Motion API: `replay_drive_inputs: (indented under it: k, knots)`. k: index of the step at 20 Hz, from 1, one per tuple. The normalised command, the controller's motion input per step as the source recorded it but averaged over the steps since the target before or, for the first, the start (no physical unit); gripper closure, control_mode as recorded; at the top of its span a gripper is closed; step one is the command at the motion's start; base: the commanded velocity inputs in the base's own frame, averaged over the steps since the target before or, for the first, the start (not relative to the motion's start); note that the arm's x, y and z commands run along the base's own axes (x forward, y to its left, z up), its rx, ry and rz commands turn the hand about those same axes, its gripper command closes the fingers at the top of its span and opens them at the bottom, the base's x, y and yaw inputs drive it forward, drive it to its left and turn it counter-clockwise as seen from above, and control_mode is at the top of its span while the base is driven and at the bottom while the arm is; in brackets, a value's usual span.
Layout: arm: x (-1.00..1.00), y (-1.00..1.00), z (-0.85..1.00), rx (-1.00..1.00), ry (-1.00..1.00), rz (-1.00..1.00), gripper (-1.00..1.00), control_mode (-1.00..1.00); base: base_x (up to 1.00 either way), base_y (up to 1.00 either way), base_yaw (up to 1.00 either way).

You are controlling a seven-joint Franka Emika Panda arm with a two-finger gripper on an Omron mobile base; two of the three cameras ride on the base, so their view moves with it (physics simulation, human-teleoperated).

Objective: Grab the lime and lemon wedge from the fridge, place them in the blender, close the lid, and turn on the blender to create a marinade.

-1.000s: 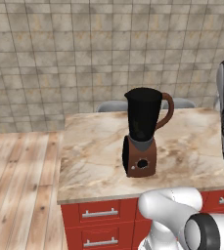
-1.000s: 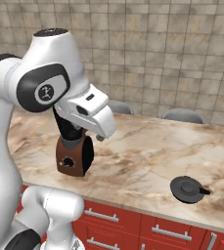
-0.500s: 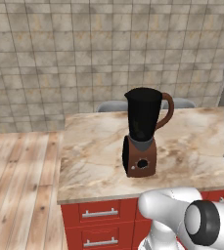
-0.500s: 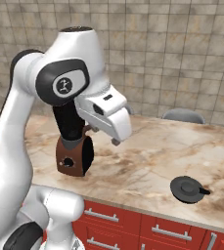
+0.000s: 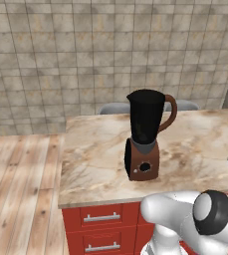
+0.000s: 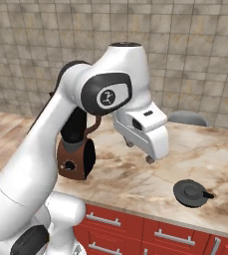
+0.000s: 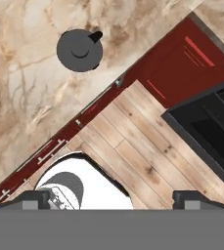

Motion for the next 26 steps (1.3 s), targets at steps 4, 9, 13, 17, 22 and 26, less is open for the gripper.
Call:
replay_drive_inputs:
  k: [4, 9, 13, 17, 22, 26]
  knots:
    - [0.22, -0.74, -0.51, 0.00, 0.05, 0.01, -1.00, -1.00, 0.00, 0.00, 0.00]
    - [0.34, -0.25, -0.36, 0.03, 0.04, 0.12, -1.00, -1.00, 0.00, 0.00, 0.00]
    - [0.53, -0.15, -0.45, 0.18, 0.07, 0.22, -1.00, -1.00, 0.00, 0.00, 0.00]
    - [0.53, -0.21, -0.47, 0.18, 0.09, 0.29, -1.00, -1.00, 0.00, 0.00, 0.00]
    - [0.32, -0.53, -0.51, 0.17, 0.14, 0.29, -1.00, -1.00, 0.00, 0.00, 0.00]
    - [0.23, -0.29, -0.41, 0.07, 0.18, 0.08, -1.00, -1.00, 0.00, 0.00, 0.00]
